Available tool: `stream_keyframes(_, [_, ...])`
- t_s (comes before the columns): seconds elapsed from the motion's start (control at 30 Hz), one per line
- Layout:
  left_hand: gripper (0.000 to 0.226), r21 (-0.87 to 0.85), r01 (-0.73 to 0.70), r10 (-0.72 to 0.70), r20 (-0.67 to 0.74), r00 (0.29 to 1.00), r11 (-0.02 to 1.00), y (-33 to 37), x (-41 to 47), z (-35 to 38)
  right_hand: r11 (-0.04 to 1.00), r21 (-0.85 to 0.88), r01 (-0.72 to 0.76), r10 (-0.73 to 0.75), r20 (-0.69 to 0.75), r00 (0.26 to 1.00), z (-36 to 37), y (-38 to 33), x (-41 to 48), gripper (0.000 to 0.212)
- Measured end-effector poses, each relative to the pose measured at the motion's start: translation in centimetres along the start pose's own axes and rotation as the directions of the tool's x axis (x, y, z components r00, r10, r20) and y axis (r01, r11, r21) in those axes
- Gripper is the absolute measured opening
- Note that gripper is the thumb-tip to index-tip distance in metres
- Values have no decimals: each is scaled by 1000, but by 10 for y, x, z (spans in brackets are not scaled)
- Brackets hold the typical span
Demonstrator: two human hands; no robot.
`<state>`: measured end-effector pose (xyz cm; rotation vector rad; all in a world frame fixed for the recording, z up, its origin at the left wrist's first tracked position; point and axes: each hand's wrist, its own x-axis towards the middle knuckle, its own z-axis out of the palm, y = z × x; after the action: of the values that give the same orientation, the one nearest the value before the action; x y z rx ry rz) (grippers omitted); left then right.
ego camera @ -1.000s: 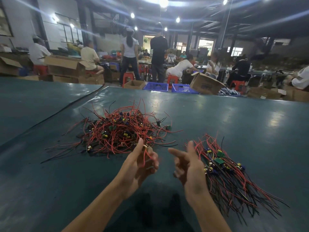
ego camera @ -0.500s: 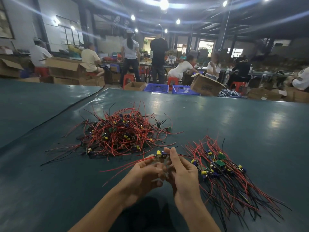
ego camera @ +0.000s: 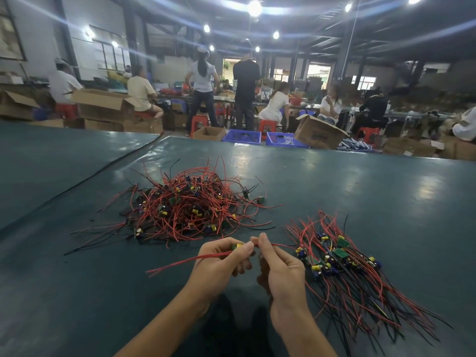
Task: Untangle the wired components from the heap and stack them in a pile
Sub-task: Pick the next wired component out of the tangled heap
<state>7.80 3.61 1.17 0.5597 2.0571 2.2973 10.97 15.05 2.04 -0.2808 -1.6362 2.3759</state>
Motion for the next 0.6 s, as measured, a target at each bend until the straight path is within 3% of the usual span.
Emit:
stream_keyframes(0.2, [24, 18, 15, -16, 36, 999, 1000, 2, -1, -1, 997, 63, -54, 64, -171, 983, -17, -7, 13, 20])
stream_keyframes(0.37, [26, 23, -11, 10, 40, 999, 1000, 3, 2, -7, 986, 162, 34, 18, -308, 951, -37, -15, 26, 23])
stream_keyframes(0.47, [30, -15, 1, 0, 32, 999, 1000, 1, 1, -4, 987, 155, 50, -3, -293, 956, -31, -14, 23, 25])
stream_keyframes(0.6, [29, -30, 9, -9, 0, 1000, 1000, 0, 3, -8, 998, -56, 15, -20, -77, 997, -11, -3, 8, 41])
